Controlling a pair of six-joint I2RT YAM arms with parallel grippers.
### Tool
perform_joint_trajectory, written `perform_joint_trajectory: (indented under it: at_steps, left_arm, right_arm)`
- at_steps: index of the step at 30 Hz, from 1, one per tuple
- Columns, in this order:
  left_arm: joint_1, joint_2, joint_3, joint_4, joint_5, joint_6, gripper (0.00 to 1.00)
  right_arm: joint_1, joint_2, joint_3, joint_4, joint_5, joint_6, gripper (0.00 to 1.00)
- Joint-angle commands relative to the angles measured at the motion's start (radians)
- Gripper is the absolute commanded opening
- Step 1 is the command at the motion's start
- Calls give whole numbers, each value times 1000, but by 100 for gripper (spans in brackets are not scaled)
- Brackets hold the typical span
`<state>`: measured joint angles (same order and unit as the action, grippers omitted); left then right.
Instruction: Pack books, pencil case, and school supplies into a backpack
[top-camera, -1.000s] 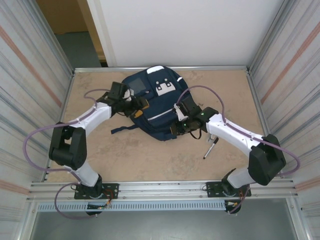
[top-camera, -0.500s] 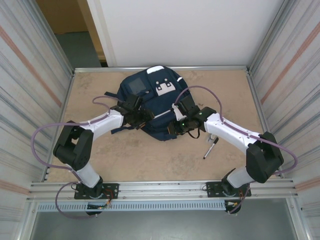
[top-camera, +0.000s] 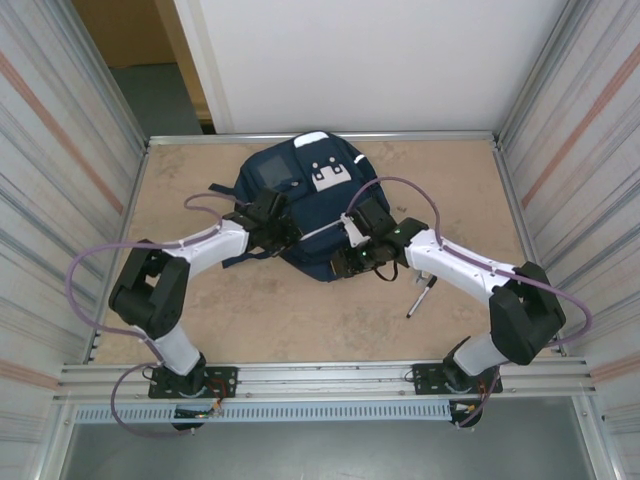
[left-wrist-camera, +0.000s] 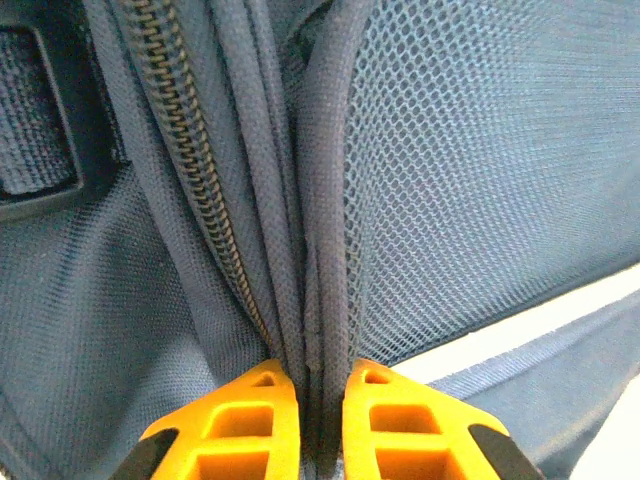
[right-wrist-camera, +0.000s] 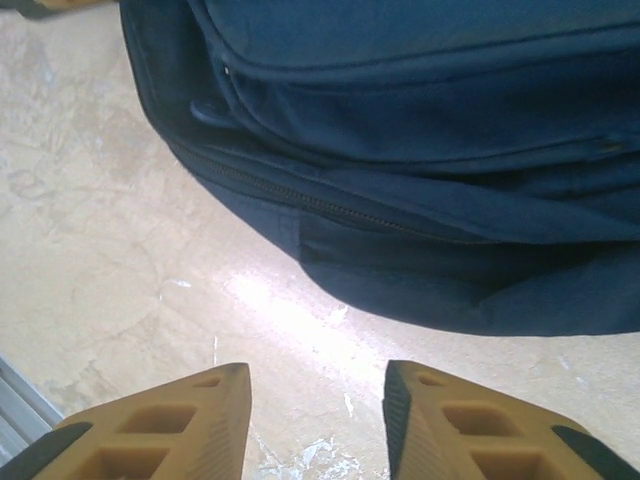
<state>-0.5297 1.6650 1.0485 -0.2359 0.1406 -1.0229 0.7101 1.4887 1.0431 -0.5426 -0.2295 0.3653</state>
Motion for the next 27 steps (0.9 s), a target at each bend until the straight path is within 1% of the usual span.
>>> perform_joint_trajectory:
  at_steps: [1, 6, 11, 14, 17, 22, 25, 27]
  left_arm:
    - [5, -109, 47, -20, 21, 41, 0]
    - [5, -155, 83, -27, 79, 26, 0]
    - [-1, -171, 94, -11, 68, 1, 0]
    - [0, -173, 100, 3, 82, -18, 0]
    - [0, -180, 108, 6, 103, -36, 0]
    - [-6, -230, 71, 27, 68, -77, 0]
    - [-9, -240, 64, 22, 69, -84, 0]
    - [-8, -241, 65, 17, 77, -86, 0]
  right_arm:
    - [14, -2, 0, 7, -23, 5, 41]
    - [15, -34, 10, 48, -95, 27, 47]
    - [37, -68, 13, 112, -130, 89, 50]
    - [75, -80, 11, 132, -63, 127, 50]
    - [117, -75, -8, 163, 15, 119, 51]
    - [123, -24, 4, 204, 32, 179, 51]
    - [133, -7, 49, 189, 105, 243, 51]
    - [155, -1, 76, 166, 186, 237, 51]
